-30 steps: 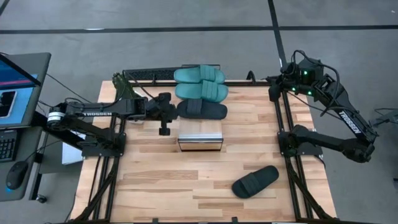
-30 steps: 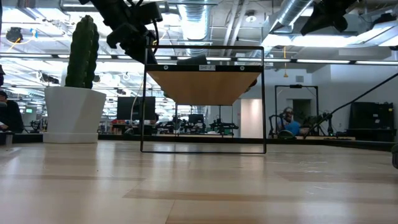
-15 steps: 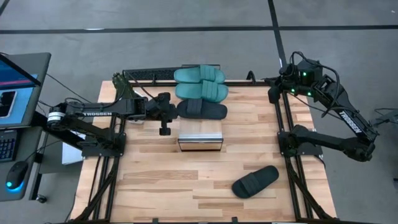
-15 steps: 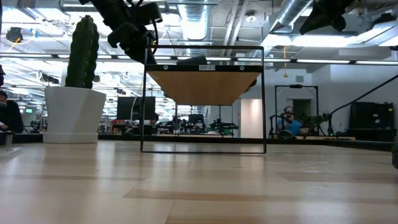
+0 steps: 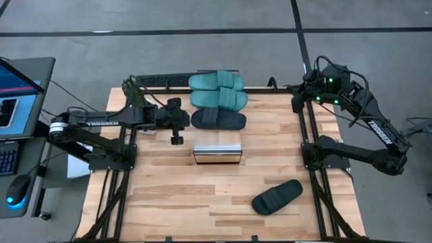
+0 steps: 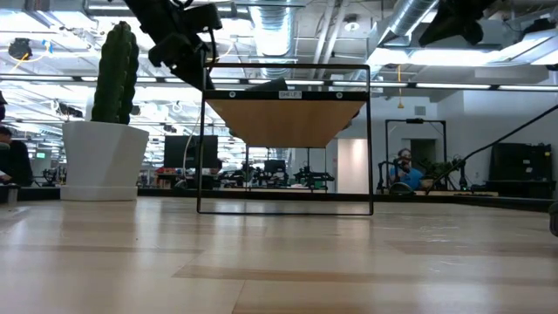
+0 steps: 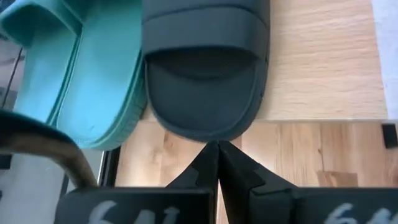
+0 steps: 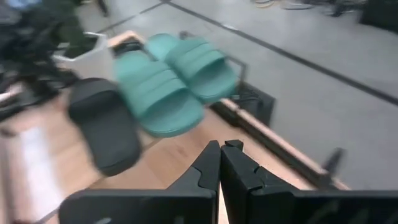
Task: Pick and place slides into the shelf
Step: Put the top black slide on the shelf, then put the black slipper on the shelf
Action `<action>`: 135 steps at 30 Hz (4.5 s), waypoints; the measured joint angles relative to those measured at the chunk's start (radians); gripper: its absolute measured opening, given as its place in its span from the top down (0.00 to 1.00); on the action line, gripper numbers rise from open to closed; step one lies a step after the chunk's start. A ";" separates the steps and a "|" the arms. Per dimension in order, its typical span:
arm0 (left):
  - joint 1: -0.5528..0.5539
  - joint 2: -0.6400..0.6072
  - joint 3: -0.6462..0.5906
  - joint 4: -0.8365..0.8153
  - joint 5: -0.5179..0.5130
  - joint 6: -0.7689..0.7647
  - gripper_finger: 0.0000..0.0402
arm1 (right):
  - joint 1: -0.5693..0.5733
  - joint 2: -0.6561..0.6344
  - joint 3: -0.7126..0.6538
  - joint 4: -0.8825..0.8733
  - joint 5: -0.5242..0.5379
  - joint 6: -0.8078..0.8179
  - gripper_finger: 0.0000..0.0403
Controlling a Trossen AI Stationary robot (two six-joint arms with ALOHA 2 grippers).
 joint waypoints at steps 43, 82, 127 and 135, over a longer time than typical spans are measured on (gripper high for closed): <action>-0.128 -0.436 0.146 0.019 0.469 -0.362 1.00 | 0.666 -0.093 -0.346 -0.289 -0.486 0.945 0.52; -0.216 -0.436 0.146 0.004 0.472 -0.332 1.00 | 1.433 0.428 -0.467 0.425 -0.087 1.718 0.54; -0.216 -0.471 0.145 -0.035 0.476 -0.294 1.00 | 1.402 0.533 -0.466 0.694 0.015 1.700 0.99; -0.216 -0.471 0.145 -0.048 0.476 -0.286 1.00 | 1.371 0.316 -0.466 0.653 0.241 1.737 0.99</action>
